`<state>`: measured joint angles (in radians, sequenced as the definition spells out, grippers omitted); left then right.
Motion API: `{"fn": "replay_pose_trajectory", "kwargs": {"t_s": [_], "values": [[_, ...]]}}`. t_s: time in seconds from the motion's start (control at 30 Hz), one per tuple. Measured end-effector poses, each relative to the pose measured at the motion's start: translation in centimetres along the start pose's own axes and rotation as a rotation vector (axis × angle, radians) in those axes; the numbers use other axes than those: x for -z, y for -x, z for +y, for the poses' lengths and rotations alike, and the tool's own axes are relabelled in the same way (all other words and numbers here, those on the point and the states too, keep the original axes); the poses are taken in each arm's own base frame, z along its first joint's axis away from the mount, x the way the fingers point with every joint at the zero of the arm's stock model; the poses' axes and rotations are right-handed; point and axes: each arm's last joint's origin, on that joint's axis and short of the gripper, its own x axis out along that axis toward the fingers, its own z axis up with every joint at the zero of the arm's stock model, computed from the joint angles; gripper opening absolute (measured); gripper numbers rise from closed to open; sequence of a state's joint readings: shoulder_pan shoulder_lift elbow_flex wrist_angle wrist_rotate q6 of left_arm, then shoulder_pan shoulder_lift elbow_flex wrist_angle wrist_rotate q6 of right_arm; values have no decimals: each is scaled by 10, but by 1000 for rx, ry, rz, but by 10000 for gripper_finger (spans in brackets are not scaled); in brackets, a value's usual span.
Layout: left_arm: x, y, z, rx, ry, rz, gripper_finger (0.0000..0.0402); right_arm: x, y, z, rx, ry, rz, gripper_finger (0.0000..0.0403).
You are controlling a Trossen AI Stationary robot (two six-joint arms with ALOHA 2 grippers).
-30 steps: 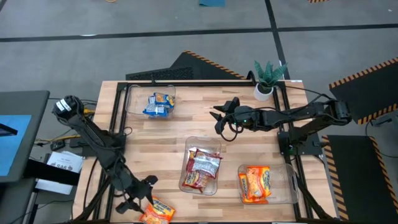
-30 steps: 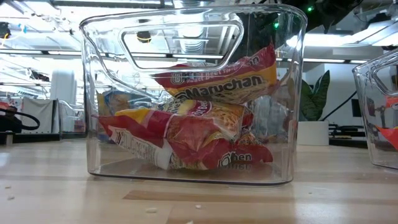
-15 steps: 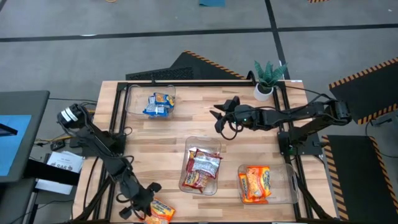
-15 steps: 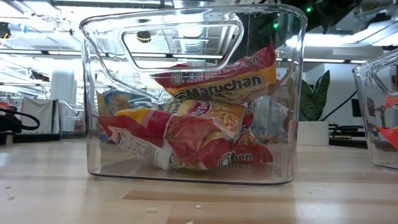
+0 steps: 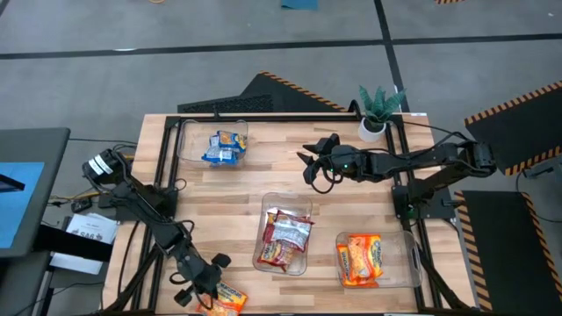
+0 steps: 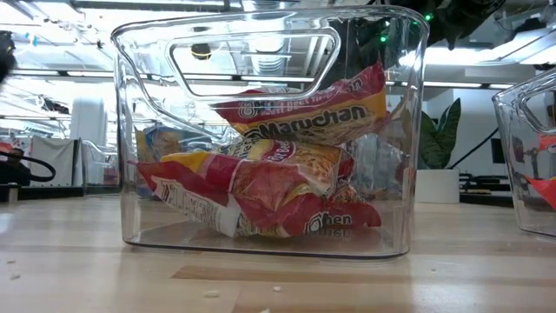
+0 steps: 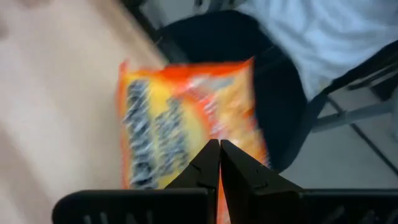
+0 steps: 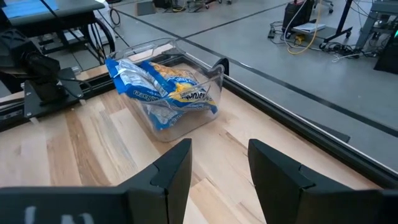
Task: Sort Maruchan noodles
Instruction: Put the orange noodle pack into the bottom transparent bin
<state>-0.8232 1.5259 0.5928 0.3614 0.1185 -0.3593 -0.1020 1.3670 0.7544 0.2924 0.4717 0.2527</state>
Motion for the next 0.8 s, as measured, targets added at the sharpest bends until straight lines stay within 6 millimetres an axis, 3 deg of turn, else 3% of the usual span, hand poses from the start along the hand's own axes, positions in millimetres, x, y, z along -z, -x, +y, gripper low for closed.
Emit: {"fn": "replay_pose_trajectory", "kwargs": {"t_s": [0.23, 0.53, 0.8], "values": [[4, 0, 2, -30, 5, 39, 0, 0, 0, 0, 0, 0, 0, 182], [-4, -1, -5, 33, 27, -43, 0, 0, 0, 0, 1, 18, 0, 182], [16, -25, -1, 34, 81, 15, 0, 0, 0, 0, 0, 16, -1, 182]]}}
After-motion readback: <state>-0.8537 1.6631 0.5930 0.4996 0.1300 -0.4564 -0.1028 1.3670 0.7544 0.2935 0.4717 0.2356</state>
